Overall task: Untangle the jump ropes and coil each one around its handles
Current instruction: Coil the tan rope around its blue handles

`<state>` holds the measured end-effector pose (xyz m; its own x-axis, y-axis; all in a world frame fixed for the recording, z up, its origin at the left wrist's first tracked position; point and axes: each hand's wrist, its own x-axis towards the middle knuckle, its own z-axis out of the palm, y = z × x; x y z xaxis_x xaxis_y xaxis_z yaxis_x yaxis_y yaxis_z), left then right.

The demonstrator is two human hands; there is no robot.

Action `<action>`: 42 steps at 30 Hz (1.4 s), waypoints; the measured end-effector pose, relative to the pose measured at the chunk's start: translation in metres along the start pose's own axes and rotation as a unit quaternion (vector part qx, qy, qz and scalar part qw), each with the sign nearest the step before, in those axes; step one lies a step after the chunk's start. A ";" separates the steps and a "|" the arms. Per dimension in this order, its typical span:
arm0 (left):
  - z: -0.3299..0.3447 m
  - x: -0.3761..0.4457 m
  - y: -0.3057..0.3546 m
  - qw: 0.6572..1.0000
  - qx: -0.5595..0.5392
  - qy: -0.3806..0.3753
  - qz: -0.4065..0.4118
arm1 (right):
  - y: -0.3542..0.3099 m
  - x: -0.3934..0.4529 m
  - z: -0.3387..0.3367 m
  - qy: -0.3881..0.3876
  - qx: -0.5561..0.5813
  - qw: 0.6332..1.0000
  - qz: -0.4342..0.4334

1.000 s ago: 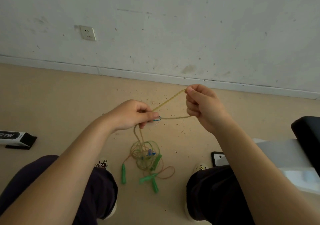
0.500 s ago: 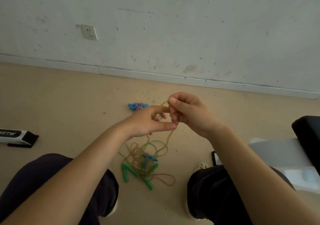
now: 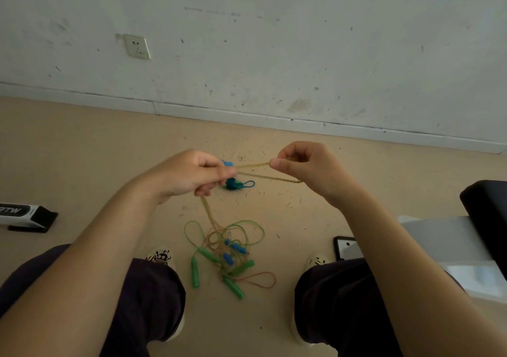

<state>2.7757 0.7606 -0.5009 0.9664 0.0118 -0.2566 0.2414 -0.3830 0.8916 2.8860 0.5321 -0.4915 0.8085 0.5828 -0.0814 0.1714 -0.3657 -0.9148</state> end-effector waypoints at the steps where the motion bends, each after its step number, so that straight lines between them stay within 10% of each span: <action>1: -0.007 -0.002 -0.002 1.000 -0.002 0.019 0.002 | 0.000 0.000 -0.004 0.016 -0.013 1.000 -0.001; 7: -0.018 -0.012 -0.001 0.995 -0.055 0.079 0.017 | 0.007 0.003 -0.019 0.074 -0.146 0.986 -0.018; 15: 0.033 0.000 0.013 0.994 -0.094 -0.042 0.020 | 0.001 -0.009 0.032 -0.157 -0.088 0.982 -0.049; 25: 0.017 -0.002 0.008 1.000 -0.005 -0.019 -0.012 | 0.012 -0.002 0.029 -0.089 -0.182 0.976 -0.083; 31: -0.007 -0.010 -0.005 0.982 0.163 0.046 -0.077 | 0.017 0.004 -0.002 0.090 -0.299 0.949 -0.047; 42: 0.031 0.001 0.007 0.999 0.006 -0.036 -0.006 | -0.001 -0.015 0.041 -0.060 -0.175 0.981 -0.052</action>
<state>2.7754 0.7293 -0.5068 0.9545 -0.0493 -0.2940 0.2519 -0.3937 0.8840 2.8510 0.5530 -0.5057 0.7084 0.7033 -0.0602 0.4494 -0.5152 -0.7298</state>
